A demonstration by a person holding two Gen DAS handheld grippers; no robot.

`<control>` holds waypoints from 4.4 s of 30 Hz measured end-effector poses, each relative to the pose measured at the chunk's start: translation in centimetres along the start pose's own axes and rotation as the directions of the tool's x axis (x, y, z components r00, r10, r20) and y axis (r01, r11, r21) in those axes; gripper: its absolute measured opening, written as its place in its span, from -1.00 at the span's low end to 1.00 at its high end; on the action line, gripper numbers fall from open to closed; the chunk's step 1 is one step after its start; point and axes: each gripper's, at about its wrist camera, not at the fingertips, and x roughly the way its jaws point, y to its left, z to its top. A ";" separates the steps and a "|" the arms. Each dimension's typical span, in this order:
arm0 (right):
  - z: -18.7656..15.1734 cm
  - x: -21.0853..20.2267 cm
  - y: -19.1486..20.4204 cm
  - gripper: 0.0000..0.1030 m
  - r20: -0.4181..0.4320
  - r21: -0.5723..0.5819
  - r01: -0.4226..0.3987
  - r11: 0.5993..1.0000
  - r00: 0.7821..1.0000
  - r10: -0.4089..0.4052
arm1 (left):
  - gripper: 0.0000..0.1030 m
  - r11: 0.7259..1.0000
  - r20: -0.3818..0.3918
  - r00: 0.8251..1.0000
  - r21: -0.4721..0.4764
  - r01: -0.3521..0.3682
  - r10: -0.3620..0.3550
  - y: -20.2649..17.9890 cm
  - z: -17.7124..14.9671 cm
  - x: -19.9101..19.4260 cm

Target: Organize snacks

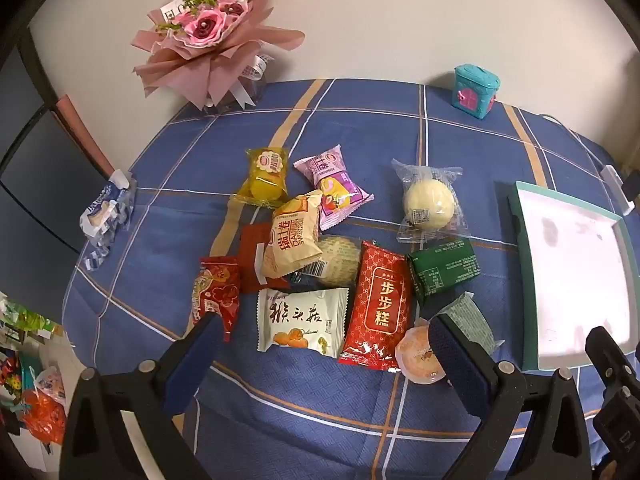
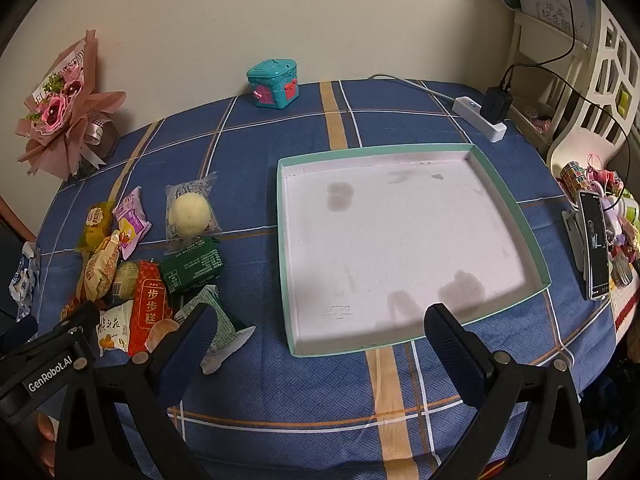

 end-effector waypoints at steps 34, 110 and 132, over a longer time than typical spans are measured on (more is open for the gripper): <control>0.0 0.2 0.1 1.00 -0.007 -0.002 -0.001 1.000 1.000 0.001 | 1.00 1.000 -0.023 1.000 -0.012 -0.012 0.012 0.3 -0.2 0.5; 0.0 5.5 7.9 1.00 -0.194 -0.097 -0.156 0.983 0.972 0.135 | 1.00 0.969 -0.159 0.986 -0.235 -0.081 0.044 9.3 0.0 5.0; 0.9 9.6 9.4 0.55 -0.275 -0.092 -0.192 0.977 0.948 0.161 | 0.69 0.920 -0.252 0.965 -0.390 -0.035 -0.070 16.5 -0.5 11.9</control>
